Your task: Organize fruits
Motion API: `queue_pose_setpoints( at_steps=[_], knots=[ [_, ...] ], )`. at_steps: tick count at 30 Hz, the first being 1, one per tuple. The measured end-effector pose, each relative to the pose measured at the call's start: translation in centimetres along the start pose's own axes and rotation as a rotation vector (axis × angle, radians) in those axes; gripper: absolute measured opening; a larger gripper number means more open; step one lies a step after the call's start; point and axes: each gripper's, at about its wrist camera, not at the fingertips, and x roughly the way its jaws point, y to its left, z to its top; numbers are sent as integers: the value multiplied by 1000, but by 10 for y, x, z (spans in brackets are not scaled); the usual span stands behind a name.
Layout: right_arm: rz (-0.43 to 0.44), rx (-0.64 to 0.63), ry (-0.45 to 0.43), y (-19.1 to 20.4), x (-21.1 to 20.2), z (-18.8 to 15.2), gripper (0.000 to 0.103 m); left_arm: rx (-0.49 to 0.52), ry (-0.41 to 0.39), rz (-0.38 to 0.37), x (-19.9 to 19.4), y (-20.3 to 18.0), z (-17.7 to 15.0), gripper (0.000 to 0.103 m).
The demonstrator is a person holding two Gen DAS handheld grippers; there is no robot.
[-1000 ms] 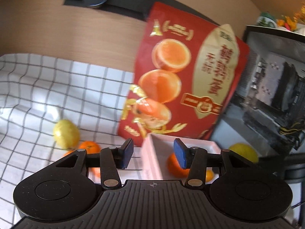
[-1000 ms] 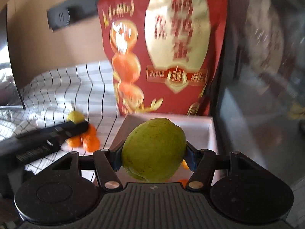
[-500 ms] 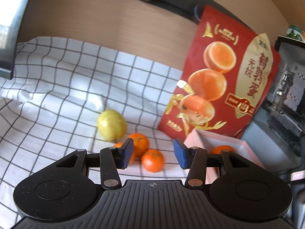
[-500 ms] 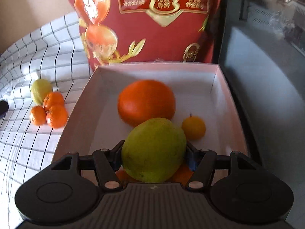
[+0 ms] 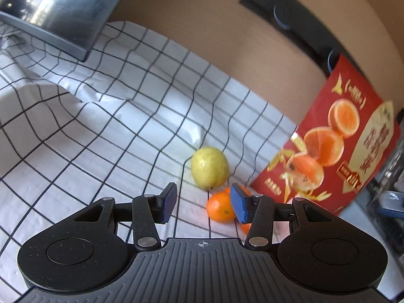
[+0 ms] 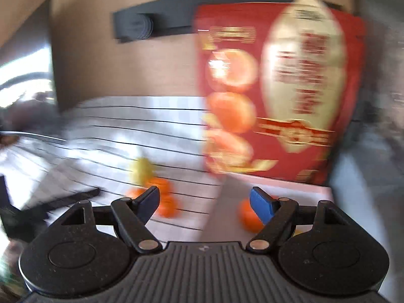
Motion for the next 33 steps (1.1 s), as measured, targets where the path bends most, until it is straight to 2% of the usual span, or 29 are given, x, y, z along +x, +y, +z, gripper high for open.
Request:
queue_pose_setpoints(
  at_steps=[2,4,5,6,7,12,16,17,20,22,25,27,30,33],
  knots=[
    [55,-6,27,24,17,6,79,-37,-44,-27,-3,12,-7,51],
    [86,-11,71,48,43,8,78,-87,-25,-13,-1,21,-7,51],
    [99,-7,100,60,61,6,74,-114,-25,-7,-1,24,-5,51],
    [105,-4,121,67,77,6,67,-118,-50,-10,-4,26,-4,51],
    [104,-5,135,74,89,2,64,-111,-75,3,-8,26,-3,51],
    [71,-11,189,102,165,-18,53,-124,-129,36,-17,29,1,51],
    [-24,-50,208,114,198,-30,46,-145,-128,47,-17,34,1,51],
    [-19,-38,209,115,199,-31,40,-149,-121,43,-17,36,0,51],
    [-5,-28,202,114,184,-28,40,-145,-102,21,-15,36,-1,51],
    [27,-49,168,111,159,-24,39,-125,-84,10,-13,32,-2,51],
    [92,-59,137,94,109,-26,39,-95,-33,-47,-7,25,-6,51],
    [122,-68,126,78,70,-37,39,-68,15,-93,1,17,-8,51],
    [152,-84,123,52,20,-64,40,-33,82,-101,14,1,-10,51],
    [124,-84,146,25,-11,-95,40,-5,128,-106,26,-22,-9,51]
  ],
)
